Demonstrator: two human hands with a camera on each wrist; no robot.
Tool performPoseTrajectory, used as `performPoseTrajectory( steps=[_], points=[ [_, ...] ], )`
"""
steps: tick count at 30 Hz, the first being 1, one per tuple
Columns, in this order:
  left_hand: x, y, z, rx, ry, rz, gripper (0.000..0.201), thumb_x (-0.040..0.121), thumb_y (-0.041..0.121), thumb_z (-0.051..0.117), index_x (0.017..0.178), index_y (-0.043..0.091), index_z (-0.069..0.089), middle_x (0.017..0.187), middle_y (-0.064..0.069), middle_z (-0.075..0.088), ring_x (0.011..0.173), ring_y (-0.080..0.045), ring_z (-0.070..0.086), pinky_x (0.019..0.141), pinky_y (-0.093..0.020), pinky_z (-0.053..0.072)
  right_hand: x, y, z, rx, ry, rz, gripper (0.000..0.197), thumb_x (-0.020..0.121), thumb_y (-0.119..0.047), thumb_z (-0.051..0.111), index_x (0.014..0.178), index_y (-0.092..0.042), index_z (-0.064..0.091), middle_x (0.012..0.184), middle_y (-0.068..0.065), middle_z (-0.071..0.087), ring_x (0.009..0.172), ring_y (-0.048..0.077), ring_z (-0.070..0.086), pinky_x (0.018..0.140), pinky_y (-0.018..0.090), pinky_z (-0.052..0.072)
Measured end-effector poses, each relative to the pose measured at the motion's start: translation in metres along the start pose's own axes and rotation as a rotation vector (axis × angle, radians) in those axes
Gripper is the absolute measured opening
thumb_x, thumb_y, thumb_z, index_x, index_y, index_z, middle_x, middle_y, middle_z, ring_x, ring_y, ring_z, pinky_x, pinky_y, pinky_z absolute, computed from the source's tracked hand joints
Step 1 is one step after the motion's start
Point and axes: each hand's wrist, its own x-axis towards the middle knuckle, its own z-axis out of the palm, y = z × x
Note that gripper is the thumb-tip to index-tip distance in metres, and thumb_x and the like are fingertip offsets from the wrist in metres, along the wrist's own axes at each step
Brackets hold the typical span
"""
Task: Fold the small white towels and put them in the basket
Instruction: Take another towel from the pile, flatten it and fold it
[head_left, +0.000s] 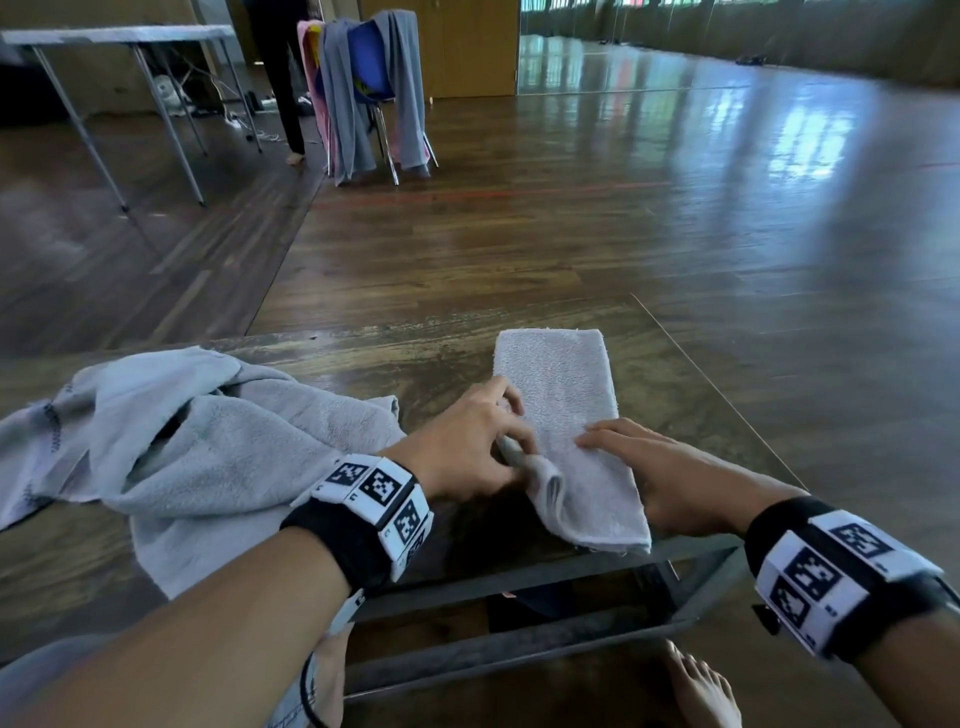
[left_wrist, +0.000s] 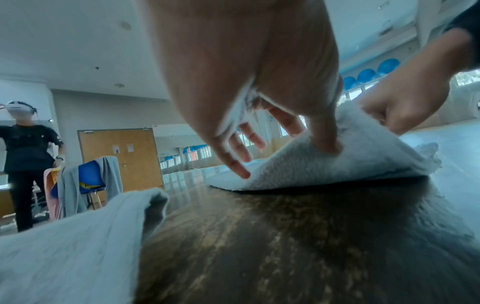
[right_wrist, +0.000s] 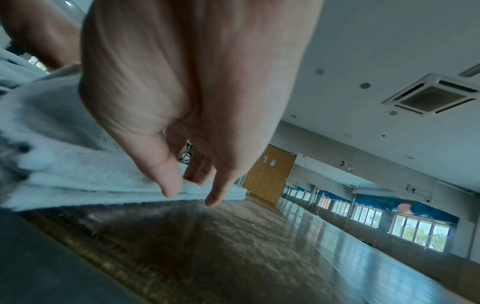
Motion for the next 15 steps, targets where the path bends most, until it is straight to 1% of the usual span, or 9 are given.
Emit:
performPoseTrajectory(
  steps=[1,3,5,7,9,11,13,14,15],
  points=[
    [0.002,0.0,0.001,0.006,0.068,0.023,0.012,0.083,0.03,0.075,0.092,0.022,0.076,0.11,0.003,0.054,0.094,-0.006,0.045,0.089,-0.022,0.041,-0.001,0.002,-0.002,0.018,-0.004,-0.016,0.086,0.081,-0.003,0.073,0.152,-0.032,0.035,0.151,-0.025,0.028,0.141,0.005,0.035,0.114,0.029,0.036],
    [0.006,0.001,0.0,-0.003,0.227,0.008,0.018,0.087,0.038,0.071,0.086,0.019,0.072,0.091,0.005,0.066,0.079,-0.005,0.052,0.075,-0.023,0.043,-0.002,0.004,-0.006,0.037,-0.023,-0.024,0.092,0.077,-0.002,0.075,0.154,-0.029,0.033,0.155,-0.016,0.031,0.146,0.009,0.028,0.12,0.032,0.029],
    [0.009,0.002,-0.002,-0.021,0.374,-0.038,0.023,0.09,0.042,0.067,0.081,0.02,0.066,0.073,0.006,0.066,0.064,-0.006,0.056,0.062,-0.025,0.045,-0.004,0.006,-0.011,0.037,-0.03,-0.02,0.093,0.077,-0.004,0.075,0.154,-0.03,0.031,0.154,-0.011,0.032,0.146,0.012,0.024,0.123,0.036,0.023],
    [0.01,0.003,-0.003,-0.028,0.462,-0.075,0.026,0.091,0.041,0.065,0.076,0.021,0.062,0.066,0.006,0.063,0.06,-0.009,0.058,0.058,-0.028,0.048,-0.007,0.006,-0.013,0.065,-0.01,0.0,0.087,0.079,-0.016,0.08,0.151,-0.032,0.035,0.147,-0.014,0.037,0.14,0.011,0.03,0.121,0.037,0.027],
    [0.012,0.004,-0.003,-0.048,0.508,-0.138,0.029,0.091,0.041,0.064,0.073,0.018,0.062,0.064,0.005,0.063,0.061,-0.011,0.06,0.056,-0.031,0.049,-0.01,0.006,-0.015,0.169,0.052,0.061,0.075,0.077,-0.035,0.085,0.141,-0.035,0.047,0.135,-0.017,0.049,0.127,0.008,0.047,0.111,0.034,0.04],
    [0.015,0.004,-0.003,-0.065,0.548,-0.207,0.032,0.092,0.04,0.064,0.071,0.015,0.063,0.063,0.004,0.063,0.06,-0.012,0.06,0.055,-0.032,0.049,-0.009,0.005,-0.016,0.288,0.149,0.066,0.044,0.08,-0.044,0.082,0.118,-0.03,0.064,0.109,-0.013,0.068,0.101,0.009,0.064,0.091,0.034,0.053],
    [0.019,0.001,-0.004,-0.083,0.543,-0.283,0.035,0.092,0.039,0.063,0.071,0.012,0.064,0.062,0.002,0.064,0.06,-0.015,0.06,0.054,-0.032,0.047,-0.007,0.003,-0.018,0.426,0.24,0.044,0.02,0.088,-0.038,0.076,0.096,-0.021,0.07,0.082,-0.007,0.073,0.075,0.01,0.065,0.072,0.039,0.053],
    [0.021,0.0,-0.005,-0.095,0.51,-0.337,0.037,0.093,0.039,0.063,0.069,0.01,0.063,0.062,0.001,0.063,0.059,-0.016,0.06,0.052,-0.031,0.045,-0.007,0.002,-0.02,0.483,0.276,0.036,0.019,0.09,-0.036,0.074,0.09,-0.017,0.071,0.075,-0.004,0.072,0.069,0.011,0.062,0.067,0.04,0.052],
    [0.022,-0.002,-0.005,-0.109,0.457,-0.406,0.04,0.092,0.041,0.062,0.066,0.01,0.06,0.06,0.001,0.062,0.058,-0.017,0.059,0.051,-0.029,0.042,-0.007,0.001,-0.022,0.533,0.298,0.034,0.023,0.089,-0.036,0.074,0.087,-0.013,0.071,0.072,-0.003,0.07,0.066,0.011,0.061,0.064,0.037,0.05]
  ],
)
